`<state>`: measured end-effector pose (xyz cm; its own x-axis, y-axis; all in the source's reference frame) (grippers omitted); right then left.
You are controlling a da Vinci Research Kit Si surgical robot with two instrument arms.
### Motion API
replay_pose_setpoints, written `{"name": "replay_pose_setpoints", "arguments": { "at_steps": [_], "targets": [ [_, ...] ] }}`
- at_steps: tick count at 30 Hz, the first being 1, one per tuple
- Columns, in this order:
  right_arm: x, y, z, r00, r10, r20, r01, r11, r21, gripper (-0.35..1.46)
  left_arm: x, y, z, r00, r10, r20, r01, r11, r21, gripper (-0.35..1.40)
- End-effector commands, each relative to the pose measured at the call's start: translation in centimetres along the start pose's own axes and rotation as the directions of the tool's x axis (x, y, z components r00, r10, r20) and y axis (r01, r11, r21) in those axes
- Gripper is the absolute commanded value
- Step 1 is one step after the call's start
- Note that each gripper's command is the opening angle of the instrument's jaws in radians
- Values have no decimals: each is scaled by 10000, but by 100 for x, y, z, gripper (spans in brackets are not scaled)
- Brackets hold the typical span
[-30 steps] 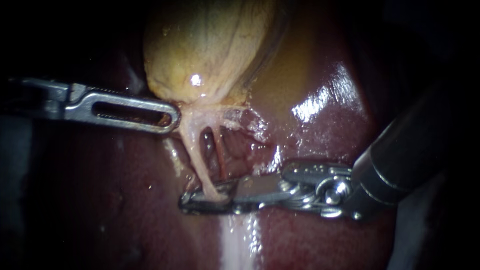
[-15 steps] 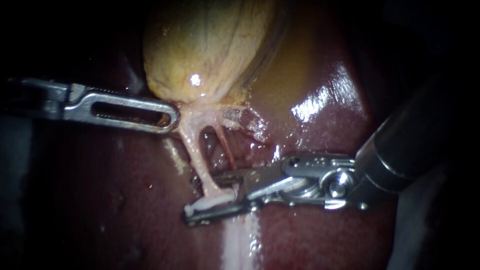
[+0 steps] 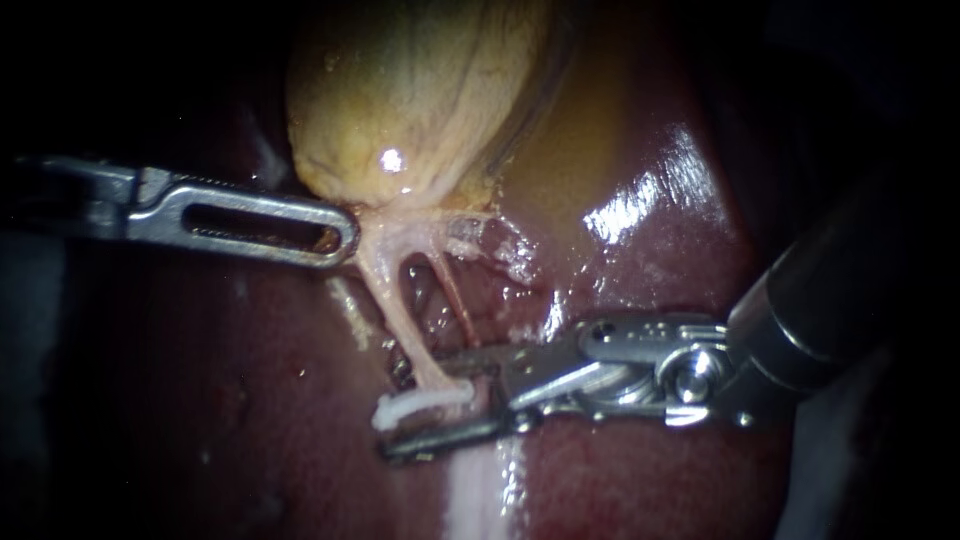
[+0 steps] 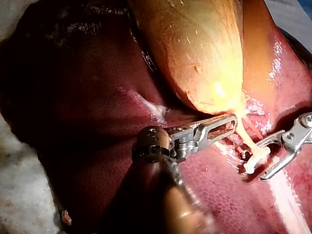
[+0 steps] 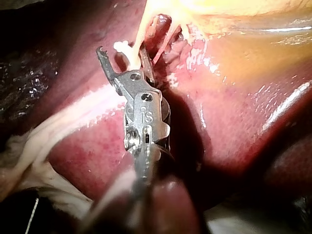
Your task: Going back first clip left tube
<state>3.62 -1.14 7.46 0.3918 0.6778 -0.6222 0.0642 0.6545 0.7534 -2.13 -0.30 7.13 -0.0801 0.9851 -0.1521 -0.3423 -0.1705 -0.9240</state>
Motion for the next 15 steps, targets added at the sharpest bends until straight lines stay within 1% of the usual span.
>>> {"name": "replay_pose_setpoints", "arguments": {
  "at_steps": [1, 5, 9, 11, 15],
  "targets": [
    [0, 0, 0, 10000, 3, 9, -3, 10000, 1, 50, 0, -1, 0, 10000, 5, -2, -5, 10000, -1, -35],
    [-2, 3, -3, 10000, -54, 10, 54, 10000, -1, 50, 0, -1, 0, 10000, 5, -2, -5, 10000, -1, -35],
    [-2, 8, -10, 10000, -44, -37, 43, 9999, -153, 50, 0, -1, 1, 10000, 6, -2, -6, 10000, 0, -35],
    [0, 11, -14, 10000, -23, -74, 21, 9997, -258, 50, -1, -1, 1, 10000, 8, -3, -8, 10000, 0, -35],
    [11, 16, -27, 9998, -47, -208, 33, 9978, -664, 50, -1, -1, 1, 10000, 8, -4, -8, 10000, 1, -35]
  ]
}}
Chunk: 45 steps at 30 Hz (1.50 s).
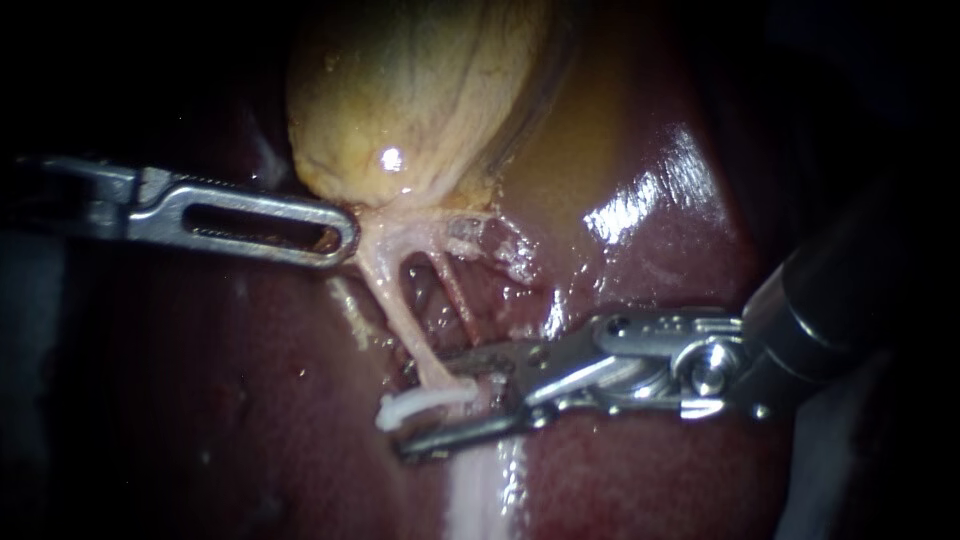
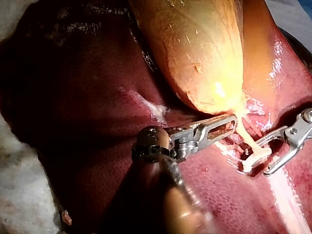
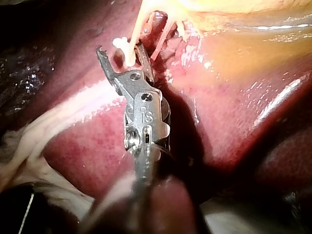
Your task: Going back first clip left tube
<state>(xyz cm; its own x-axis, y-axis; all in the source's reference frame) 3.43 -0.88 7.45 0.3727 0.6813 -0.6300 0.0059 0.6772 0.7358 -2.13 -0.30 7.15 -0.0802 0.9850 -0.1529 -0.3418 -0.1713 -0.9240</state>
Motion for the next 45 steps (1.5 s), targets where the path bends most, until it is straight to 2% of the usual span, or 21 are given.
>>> {"name": "replay_pose_setpoints", "arguments": {
  "at_steps": [1, 12, 19, 25, 36, 45],
  "targets": [
    [2, 1, -3, 10000, -38, -13, 38, 10000, -41, 50, 0, 0, 0, 10000, 0, -2, 0, 10000, 6, -35],
    [10, -8, -40, 9999, -135, -6, 135, 9999, 71, 50, 0, 0, 0, 10000, 0, -3, 0, 10000, 7, -35],
    [38, -10, -103, 9963, -860, -49, 860, 9963, -13, 50, 0, 0, 0, 10000, 1, -4, -1, 10000, 8, -35],
    [54, -13, -146, 9926, -1214, -73, 1211, 9923, -256, 50, 0, 0, 1, 10000, 0, -8, 0, 10000, 11, -35],
    [55, -15, -149, 9914, -1308, -67, 1305, 9911, -277, 50, -2, -4, 10, 10000, 25, -44, -25, 10000, 48, -35],
    [55, -16, -149, 9914, -1308, -67, 1306, 9910, -277, 50, -9, -23, 50, 9999, 121, -60, -121, 9999, 35, -35]
  ]
}}
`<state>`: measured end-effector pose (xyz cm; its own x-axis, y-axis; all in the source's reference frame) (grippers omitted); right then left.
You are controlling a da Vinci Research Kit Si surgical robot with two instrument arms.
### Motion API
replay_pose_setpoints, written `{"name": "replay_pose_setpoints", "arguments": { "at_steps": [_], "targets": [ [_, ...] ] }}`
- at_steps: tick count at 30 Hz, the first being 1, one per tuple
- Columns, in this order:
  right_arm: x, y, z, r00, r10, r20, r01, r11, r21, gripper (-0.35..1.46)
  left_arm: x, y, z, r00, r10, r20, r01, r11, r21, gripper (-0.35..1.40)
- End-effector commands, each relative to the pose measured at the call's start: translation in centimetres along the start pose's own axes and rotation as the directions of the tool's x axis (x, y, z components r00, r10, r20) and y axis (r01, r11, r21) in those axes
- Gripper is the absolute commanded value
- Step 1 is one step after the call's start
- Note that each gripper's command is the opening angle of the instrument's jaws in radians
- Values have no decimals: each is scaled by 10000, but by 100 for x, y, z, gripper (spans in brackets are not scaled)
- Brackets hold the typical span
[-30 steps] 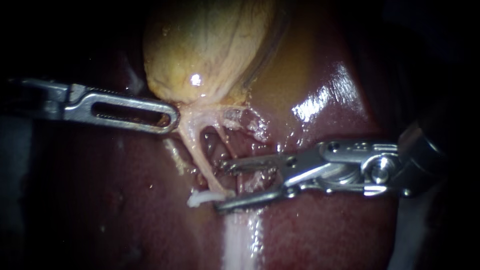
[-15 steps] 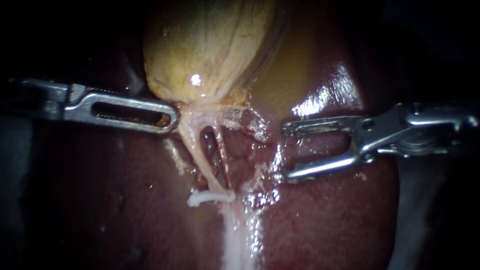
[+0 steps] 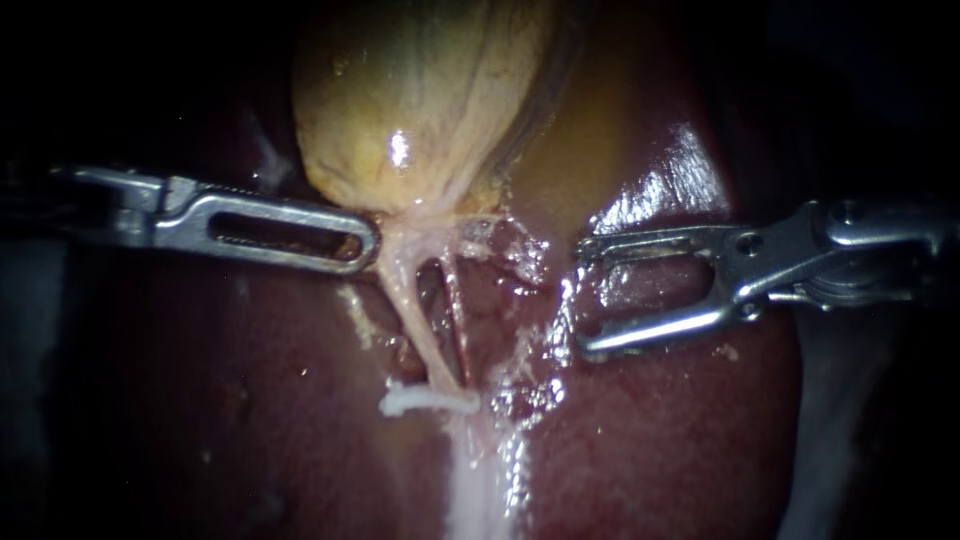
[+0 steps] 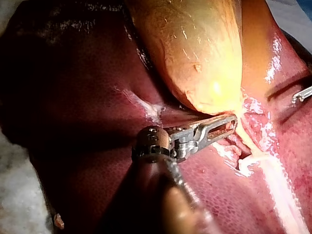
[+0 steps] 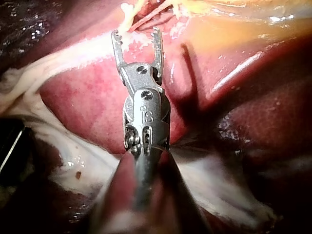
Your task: Going back first clip left tube
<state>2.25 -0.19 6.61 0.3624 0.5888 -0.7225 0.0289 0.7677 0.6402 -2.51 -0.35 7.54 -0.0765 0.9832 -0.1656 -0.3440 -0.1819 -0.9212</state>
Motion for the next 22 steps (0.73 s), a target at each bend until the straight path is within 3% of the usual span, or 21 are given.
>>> {"name": "replay_pose_setpoints", "arguments": {
  "at_steps": [1, 7, 22],
  "targets": [
    [0, 0, 0, 10000, -2, 1, 2, 10000, -1, 50, -1, -2, 5, 10000, 26, 45, -26, 10000, 19, -35],
    [1, -2, 0, 10000, -3, 1, 3, 10000, 3, 50, -4, -11, 25, 9998, 88, 158, -88, 10000, 43, -35],
    [1, -2, 1, 10000, -2, -2, 2, 10000, -29, 50, -4, -14, 27, 9998, 97, 179, -99, 9999, 64, -35]
  ]
}}
